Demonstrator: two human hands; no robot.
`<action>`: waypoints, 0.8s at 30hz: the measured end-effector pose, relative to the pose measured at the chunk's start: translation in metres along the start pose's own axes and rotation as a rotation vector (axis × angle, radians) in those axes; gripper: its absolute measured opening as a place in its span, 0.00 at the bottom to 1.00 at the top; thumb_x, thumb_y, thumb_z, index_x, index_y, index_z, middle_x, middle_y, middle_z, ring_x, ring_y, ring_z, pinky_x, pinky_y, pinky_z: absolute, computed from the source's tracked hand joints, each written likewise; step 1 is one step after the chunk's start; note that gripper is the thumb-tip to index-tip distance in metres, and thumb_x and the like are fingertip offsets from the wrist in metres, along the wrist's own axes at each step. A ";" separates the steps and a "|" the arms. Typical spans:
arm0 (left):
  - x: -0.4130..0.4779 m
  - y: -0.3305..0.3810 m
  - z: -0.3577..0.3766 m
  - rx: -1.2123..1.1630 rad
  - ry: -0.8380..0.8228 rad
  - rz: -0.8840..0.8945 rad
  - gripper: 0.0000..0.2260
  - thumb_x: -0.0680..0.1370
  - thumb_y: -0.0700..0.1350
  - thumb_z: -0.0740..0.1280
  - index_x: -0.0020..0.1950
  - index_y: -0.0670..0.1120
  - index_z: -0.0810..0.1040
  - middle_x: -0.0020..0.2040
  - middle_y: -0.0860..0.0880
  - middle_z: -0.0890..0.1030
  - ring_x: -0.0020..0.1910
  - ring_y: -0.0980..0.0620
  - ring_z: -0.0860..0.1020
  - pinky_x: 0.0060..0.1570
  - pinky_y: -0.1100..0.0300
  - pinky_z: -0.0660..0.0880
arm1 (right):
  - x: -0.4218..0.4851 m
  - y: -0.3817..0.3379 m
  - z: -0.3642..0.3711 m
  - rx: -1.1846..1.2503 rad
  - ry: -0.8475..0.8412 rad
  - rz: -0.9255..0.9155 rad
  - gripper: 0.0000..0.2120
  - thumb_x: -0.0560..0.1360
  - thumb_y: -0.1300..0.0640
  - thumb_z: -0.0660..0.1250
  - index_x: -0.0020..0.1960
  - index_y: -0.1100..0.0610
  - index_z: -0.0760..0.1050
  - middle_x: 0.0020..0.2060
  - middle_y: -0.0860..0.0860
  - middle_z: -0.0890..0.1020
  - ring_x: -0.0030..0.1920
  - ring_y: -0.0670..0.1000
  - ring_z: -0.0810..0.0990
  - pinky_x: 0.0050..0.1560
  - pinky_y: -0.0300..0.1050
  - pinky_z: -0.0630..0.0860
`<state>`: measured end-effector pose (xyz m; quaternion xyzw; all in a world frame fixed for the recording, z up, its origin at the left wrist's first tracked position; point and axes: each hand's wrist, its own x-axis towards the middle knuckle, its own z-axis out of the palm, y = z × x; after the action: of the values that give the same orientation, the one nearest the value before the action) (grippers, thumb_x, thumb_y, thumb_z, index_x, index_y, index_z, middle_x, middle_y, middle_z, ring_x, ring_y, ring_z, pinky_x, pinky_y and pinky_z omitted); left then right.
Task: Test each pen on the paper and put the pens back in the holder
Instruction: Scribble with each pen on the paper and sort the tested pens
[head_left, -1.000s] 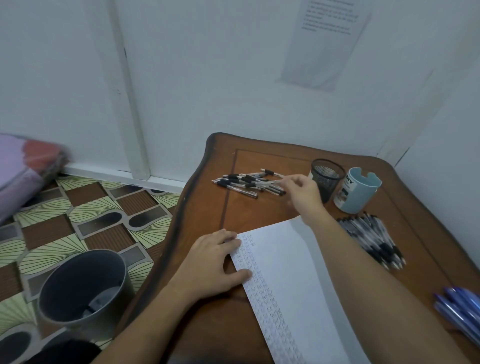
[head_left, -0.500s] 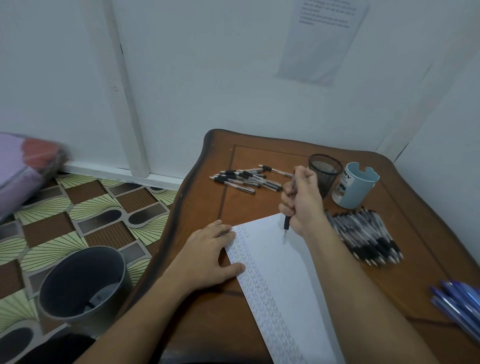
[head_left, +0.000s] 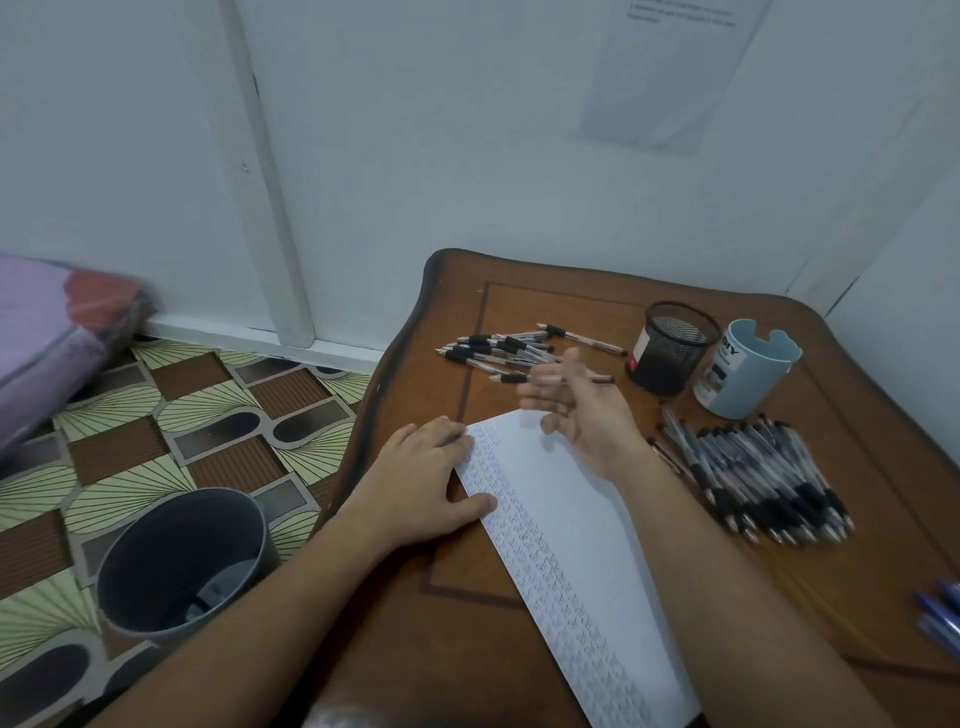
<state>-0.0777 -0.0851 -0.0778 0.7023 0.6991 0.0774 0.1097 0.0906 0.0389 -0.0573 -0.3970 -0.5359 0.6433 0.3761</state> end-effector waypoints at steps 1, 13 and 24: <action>0.002 -0.002 0.000 0.000 0.006 -0.001 0.34 0.75 0.68 0.59 0.77 0.52 0.61 0.77 0.55 0.58 0.76 0.55 0.52 0.74 0.55 0.46 | 0.002 0.003 0.002 -0.006 -0.016 -0.014 0.15 0.74 0.46 0.67 0.46 0.58 0.78 0.36 0.55 0.83 0.36 0.53 0.80 0.31 0.39 0.73; 0.024 -0.028 0.006 -0.021 0.111 0.061 0.41 0.67 0.76 0.52 0.73 0.54 0.67 0.74 0.57 0.64 0.75 0.57 0.56 0.74 0.53 0.41 | 0.037 0.033 0.019 -0.205 -0.042 -0.099 0.18 0.73 0.56 0.76 0.31 0.53 0.70 0.26 0.51 0.76 0.31 0.50 0.79 0.40 0.49 0.77; 0.028 -0.034 0.011 -0.053 0.099 0.047 0.44 0.64 0.78 0.49 0.76 0.58 0.61 0.77 0.60 0.58 0.76 0.59 0.52 0.73 0.55 0.39 | 0.036 0.034 0.022 -0.354 0.001 -0.148 0.19 0.73 0.66 0.69 0.29 0.56 0.64 0.23 0.49 0.66 0.26 0.44 0.69 0.27 0.37 0.71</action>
<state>-0.1074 -0.0579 -0.0991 0.7107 0.6847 0.1332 0.0916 0.0546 0.0579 -0.0926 -0.4169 -0.6683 0.5093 0.3467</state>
